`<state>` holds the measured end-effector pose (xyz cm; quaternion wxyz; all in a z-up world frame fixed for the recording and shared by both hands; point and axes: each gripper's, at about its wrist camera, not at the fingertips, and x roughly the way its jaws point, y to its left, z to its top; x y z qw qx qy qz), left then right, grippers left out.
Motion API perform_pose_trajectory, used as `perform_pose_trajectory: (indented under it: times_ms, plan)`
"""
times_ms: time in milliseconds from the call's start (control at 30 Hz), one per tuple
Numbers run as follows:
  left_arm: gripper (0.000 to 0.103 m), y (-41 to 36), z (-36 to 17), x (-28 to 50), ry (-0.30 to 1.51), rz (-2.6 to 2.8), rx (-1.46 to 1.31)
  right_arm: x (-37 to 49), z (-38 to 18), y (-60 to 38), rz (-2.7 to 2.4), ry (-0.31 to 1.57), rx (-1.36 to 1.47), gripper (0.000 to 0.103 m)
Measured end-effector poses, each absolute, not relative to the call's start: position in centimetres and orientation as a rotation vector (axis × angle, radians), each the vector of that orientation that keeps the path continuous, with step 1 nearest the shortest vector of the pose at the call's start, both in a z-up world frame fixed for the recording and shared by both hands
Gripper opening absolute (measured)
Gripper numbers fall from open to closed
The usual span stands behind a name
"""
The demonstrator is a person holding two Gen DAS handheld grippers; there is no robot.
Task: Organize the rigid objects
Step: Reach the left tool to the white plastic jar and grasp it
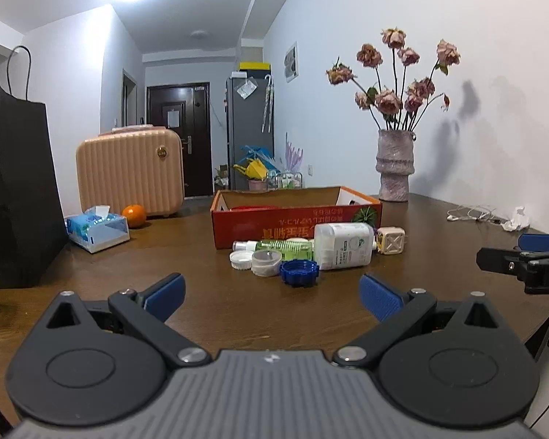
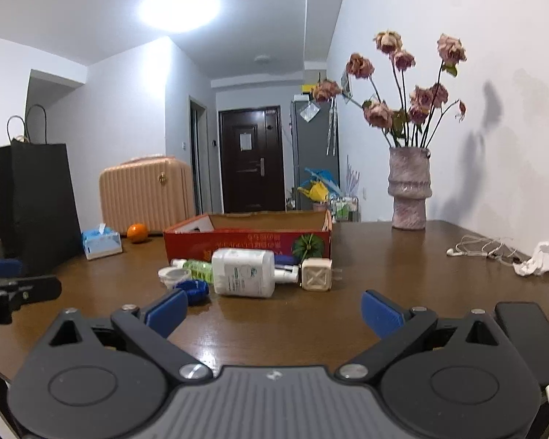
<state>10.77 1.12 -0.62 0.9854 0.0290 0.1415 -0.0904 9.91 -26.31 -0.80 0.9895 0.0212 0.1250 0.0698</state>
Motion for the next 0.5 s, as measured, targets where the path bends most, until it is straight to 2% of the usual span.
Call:
perform_pose_trajectory:
  times_ms: [267,367,500]
  plan:
    - [0.103,0.2,-1.0,14.5,0.347,-0.194,0.039,13.3,-2.2,-26.5,0.132,0.317,0.06,0.1]
    - [0.102,-0.3,-0.1,17.8,0.372,-0.228,-0.001,15.7,-1.9,-26.7,0.162,0.346,0.096,0.093]
    - [0.079,-1.4,1.2,23.8,0.445,-0.279,-0.075,20.5,-1.1,-27.3,0.208,0.392,0.2,0.08]
